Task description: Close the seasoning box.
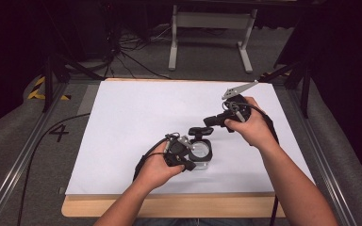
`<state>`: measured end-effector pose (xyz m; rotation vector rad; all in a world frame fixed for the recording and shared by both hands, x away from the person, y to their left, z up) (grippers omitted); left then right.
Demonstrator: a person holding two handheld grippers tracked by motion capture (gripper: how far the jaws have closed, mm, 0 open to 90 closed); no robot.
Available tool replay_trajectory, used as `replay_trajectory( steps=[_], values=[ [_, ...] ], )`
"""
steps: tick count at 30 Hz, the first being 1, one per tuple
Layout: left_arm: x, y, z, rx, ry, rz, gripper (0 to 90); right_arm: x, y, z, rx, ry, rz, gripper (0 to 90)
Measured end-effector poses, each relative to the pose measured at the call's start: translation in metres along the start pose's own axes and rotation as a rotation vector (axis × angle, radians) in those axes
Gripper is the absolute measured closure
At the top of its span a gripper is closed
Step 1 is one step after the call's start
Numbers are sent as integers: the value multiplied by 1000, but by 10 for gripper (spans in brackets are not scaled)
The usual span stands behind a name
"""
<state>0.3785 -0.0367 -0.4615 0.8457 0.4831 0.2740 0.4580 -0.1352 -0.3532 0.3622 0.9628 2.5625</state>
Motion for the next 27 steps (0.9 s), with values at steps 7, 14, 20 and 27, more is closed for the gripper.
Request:
replay_trajectory(
  steps=[7,14,20,27],
  values=[
    [2,1,0,-3,8,8,897,12,-2,-14,31,10,34,900],
    [1,0,0,4,1,13,890,19,-8,-27,60,12,54,900],
    [0,0,-1,6,9,13,881,24,-17,-38,99,20,64,900],
    [-1,0,-1,1,13,6,873,28,-30,-52,157,25,63,900]
  ],
)
Point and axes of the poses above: each handheld gripper's, and its own axes: y roughly backward along the jaws, z roughly out of its top, x roughly to its left, the point moved 9 cm from there along -y, roughly forward along the jaws, and after that the axes turned 7 degrees about y, right-handed, at the moved point
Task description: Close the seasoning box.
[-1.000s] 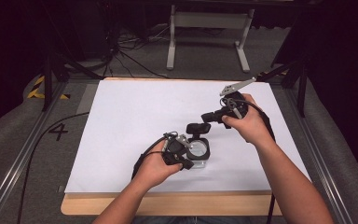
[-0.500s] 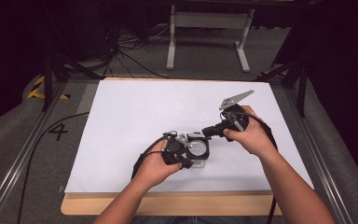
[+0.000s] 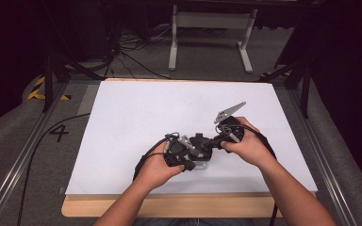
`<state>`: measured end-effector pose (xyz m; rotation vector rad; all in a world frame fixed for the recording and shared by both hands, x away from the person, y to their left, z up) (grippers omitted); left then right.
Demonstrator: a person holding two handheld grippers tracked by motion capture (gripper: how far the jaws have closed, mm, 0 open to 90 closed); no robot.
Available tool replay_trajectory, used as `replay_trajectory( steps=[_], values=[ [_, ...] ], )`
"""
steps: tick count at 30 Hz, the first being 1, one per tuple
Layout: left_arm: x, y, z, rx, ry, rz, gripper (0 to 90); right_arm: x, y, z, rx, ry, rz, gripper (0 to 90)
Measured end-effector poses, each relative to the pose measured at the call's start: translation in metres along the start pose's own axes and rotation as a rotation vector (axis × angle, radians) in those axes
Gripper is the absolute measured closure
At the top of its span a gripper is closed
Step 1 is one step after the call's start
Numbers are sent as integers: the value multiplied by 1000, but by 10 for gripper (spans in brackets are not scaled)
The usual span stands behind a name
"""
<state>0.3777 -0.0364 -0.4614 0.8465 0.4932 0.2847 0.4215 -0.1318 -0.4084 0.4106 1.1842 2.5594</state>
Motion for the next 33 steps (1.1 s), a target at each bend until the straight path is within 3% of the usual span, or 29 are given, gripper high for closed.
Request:
replay_trajectory(
  steps=[2,10,14,17,23,28,33],
  values=[
    [0,0,0,-3,-3,0,872,0,-5,-4,26,3,-2,900],
    [-1,1,0,-3,2,-2,871,0,-6,-4,10,-2,2,900],
    [-2,3,0,-4,7,-23,849,1,-6,-4,13,3,1,900],
    [-3,8,1,-11,15,-29,819,7,-5,0,-4,0,48,900],
    [-1,26,2,-53,33,-14,795,-2,16,9,-77,4,-8,867],
    [6,44,2,-92,46,5,776,-6,38,9,-139,-26,-18,793],
    [21,63,-2,-123,74,54,764,-20,59,-2,-181,-55,-63,724]
  ],
)
Point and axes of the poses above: each handheld gripper's, and its own axes: y roughly backward along the jaws, z roughly out of its top, x roughly to its left, the point moved 9 cm from there along -y, roughly forward along the jaws, and after that the axes turned 7 degrees about y, right-handed, at the moved point
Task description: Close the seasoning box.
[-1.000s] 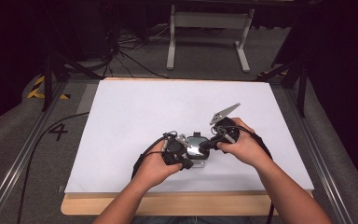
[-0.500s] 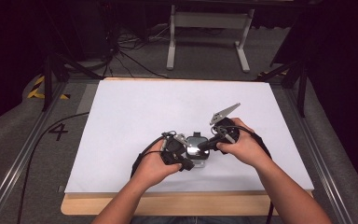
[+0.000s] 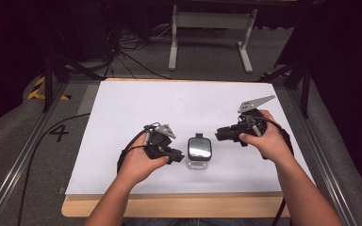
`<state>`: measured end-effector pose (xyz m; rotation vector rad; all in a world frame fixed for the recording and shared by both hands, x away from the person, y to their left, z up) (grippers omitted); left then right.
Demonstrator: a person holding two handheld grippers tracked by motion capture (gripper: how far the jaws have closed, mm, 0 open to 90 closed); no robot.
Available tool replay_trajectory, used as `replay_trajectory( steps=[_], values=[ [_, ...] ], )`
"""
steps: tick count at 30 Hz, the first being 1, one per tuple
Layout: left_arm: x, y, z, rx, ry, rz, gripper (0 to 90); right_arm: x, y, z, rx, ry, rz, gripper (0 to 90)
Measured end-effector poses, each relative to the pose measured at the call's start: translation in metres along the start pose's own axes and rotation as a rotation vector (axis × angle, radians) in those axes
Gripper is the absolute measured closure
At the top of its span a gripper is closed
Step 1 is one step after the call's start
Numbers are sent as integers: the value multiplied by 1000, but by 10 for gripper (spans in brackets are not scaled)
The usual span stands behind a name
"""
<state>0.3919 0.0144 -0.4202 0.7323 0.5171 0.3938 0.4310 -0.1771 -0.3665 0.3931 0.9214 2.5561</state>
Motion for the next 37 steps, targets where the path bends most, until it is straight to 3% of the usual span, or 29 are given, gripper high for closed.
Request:
replay_trajectory(
  steps=[5,6,7,8,11,17,20,32,37],
  values=[
    [24,14,-4,-38,59,57,738,-29,20,-20,-17,-40,-118,665],
    [24,14,-4,-38,59,57,735,-34,23,-24,-19,-49,-132,656],
    [37,19,-7,-52,81,84,729,-40,27,-30,-21,-65,-148,648],
    [37,19,-7,-52,81,84,722,-40,27,-30,-21,-65,-148,648],
    [53,24,-11,-79,104,110,716,-60,35,-48,-17,-80,-206,615],
    [74,26,-18,-88,118,150,681,-81,38,-71,-18,-107,-245,588],
    [85,22,-23,-96,151,146,670,-91,36,-82,-20,-118,-269,571],
    [120,6,-42,-88,203,189,594,-114,5,-121,108,-96,-322,528],
    [128,2,-45,-104,214,220,507,-119,0,-123,82,-104,-347,507]
  ],
)
Point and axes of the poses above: each handheld gripper's, and its own axes: y roughly backward along the jaws, z roughly out of its top, x roughly to its left, the point moved 9 cm from there along -y, roughly forward along the jaws, and after that the axes turned 7 degrees about y, right-handed, at the moved point
